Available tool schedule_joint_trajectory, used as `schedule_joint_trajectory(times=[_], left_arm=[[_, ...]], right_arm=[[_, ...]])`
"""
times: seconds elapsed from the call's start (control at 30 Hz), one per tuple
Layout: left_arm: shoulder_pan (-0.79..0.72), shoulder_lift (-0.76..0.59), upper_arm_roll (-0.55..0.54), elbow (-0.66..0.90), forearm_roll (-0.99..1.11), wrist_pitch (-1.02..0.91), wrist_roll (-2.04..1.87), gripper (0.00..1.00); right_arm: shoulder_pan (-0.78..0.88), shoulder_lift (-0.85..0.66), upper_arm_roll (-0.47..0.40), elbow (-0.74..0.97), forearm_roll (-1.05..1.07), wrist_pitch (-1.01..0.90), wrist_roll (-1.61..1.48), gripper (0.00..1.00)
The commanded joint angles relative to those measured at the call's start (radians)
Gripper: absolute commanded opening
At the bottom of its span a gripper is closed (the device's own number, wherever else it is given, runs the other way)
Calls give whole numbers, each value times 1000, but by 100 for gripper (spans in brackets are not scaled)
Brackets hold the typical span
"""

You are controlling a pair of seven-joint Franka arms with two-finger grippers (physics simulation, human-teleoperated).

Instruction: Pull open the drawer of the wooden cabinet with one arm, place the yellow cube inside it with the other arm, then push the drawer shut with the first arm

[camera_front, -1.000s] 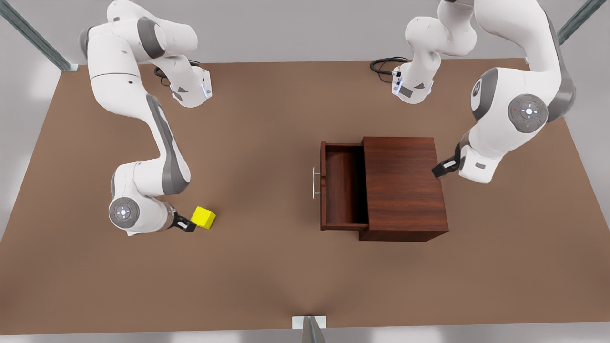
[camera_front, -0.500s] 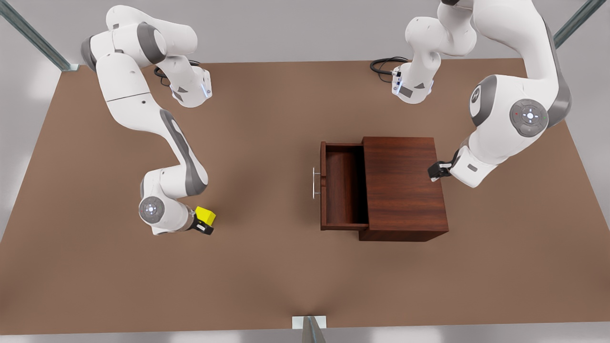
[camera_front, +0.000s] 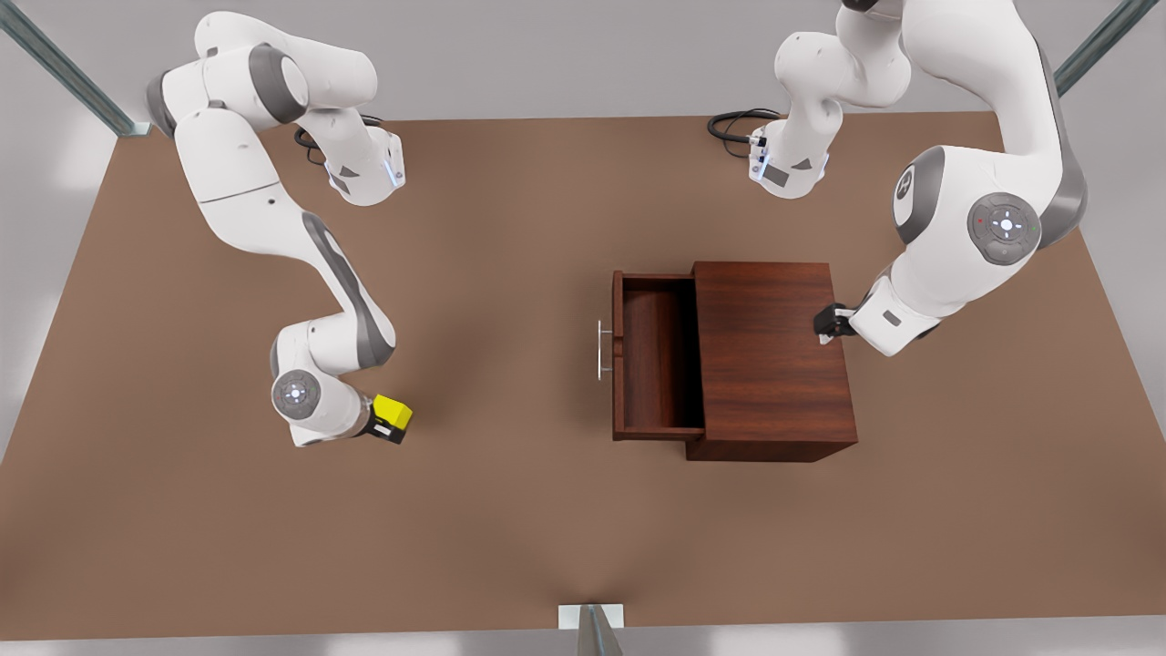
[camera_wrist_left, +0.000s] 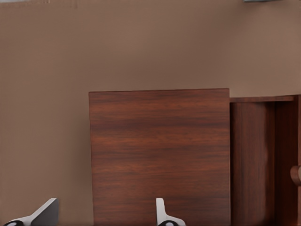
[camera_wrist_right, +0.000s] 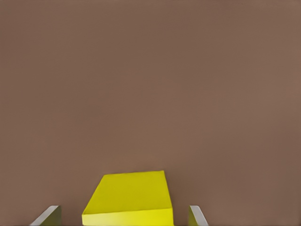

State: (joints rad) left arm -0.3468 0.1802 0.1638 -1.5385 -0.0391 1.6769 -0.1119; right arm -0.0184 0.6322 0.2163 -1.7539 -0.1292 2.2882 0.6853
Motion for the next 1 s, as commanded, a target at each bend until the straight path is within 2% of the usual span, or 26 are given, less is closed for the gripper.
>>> schedule_joint_trajectory(times=[0.0, 0.33, 0.37, 0.47, 0.5, 0.53, 0.57, 0.73, 0.87, 0.97], left_arm=[[-1, 1, -1, 0, 1, 0, 103, 100], [-3, 1, -1, 0, 2, -2, 104, 100], [-3, 1, -1, 0, 2, -2, 103, 100], [-3, 1, -1, 0, 2, -2, 104, 100], [-3, 1, -1, 0, 2, -2, 104, 100], [-3, 1, -1, 0, 2, -2, 104, 100], [-3, 1, -1, 0, 2, -2, 104, 100], [-3, 1, -1, -2, 2, -2, 104, 100], [-3, 1, -1, -3, 2, -2, 104, 100], [-3, 1, -1, -2, 2, -2, 104, 100]], right_arm=[[-2, 4, 2, -12, -15, 45, -17, 100], [-3, 43, 3, -18, -36, 102, -9, 100], [-8, 43, 3, -18, -36, 102, -7, 96], [-11, 40, 3, -18, -35, 91, -7, 64], [-11, 37, 3, -18, -35, 86, -7, 64], [-11, 34, 5, -18, -35, 82, 5, 52], [-15, 23, 8, -19, -33, 73, 6, 47], [-12, -81, 25, -3, 16, -102, 10, 48], [-8, -103, 95, 200, 52, -406, 137, 49], [69, -98, 101, 329, 57, -550, 299, 49]])
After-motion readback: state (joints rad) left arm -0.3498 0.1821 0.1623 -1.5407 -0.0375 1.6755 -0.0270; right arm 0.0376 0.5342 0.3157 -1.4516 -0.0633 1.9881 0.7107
